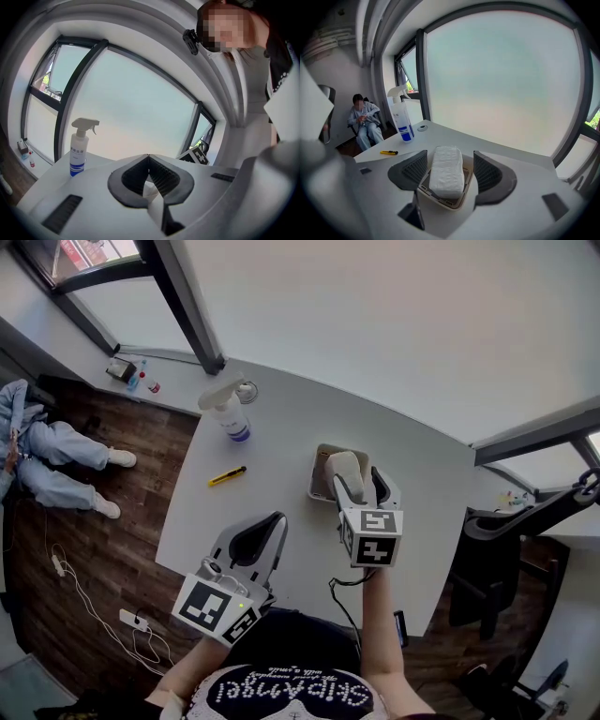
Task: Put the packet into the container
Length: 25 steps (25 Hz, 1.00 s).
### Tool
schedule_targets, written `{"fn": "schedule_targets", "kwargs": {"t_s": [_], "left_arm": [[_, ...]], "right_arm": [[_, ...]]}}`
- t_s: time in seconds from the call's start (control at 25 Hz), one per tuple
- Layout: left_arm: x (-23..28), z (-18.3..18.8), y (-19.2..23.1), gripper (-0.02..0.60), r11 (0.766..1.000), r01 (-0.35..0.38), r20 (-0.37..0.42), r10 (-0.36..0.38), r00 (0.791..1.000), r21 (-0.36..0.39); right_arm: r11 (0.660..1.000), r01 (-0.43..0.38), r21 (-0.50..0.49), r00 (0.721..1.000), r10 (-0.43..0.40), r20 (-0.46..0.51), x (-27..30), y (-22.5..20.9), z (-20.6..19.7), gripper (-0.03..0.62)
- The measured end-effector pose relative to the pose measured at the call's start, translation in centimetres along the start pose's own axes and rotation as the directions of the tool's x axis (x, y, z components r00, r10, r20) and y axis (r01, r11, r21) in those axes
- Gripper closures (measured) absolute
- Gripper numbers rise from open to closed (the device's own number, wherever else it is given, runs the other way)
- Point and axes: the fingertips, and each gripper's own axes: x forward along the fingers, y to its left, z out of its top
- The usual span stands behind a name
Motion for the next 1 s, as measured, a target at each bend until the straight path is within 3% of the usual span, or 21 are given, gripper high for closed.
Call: {"fn": "schedule_targets", "kwargs": {"t_s": [0.28,0.56,1.0], "left_arm": [[-0.8,0.5,-1.2,0.572,1.000,0.025,0.017,-0.026,1.000,0.015],[-1.8,1.3,-2.7,0.572,0.997,0.062,0.043,-0.064,0.997,0.039],[-3.6,2.6,-5.8,0.572,0.985,0.140,0.078,-0.148,0.986,0.100]], "right_arm": [[0.999,0.013,0.031,0.987,-0.018,0.158,-4.3,0.1,4.1,0.319],[0.997,-0.030,0.064,0.942,0.007,0.335,-10.2,1.3,8.3,0.332],[0.994,-0.063,0.084,0.887,0.017,0.461,-18.2,3.8,8.4,0.353]]}}
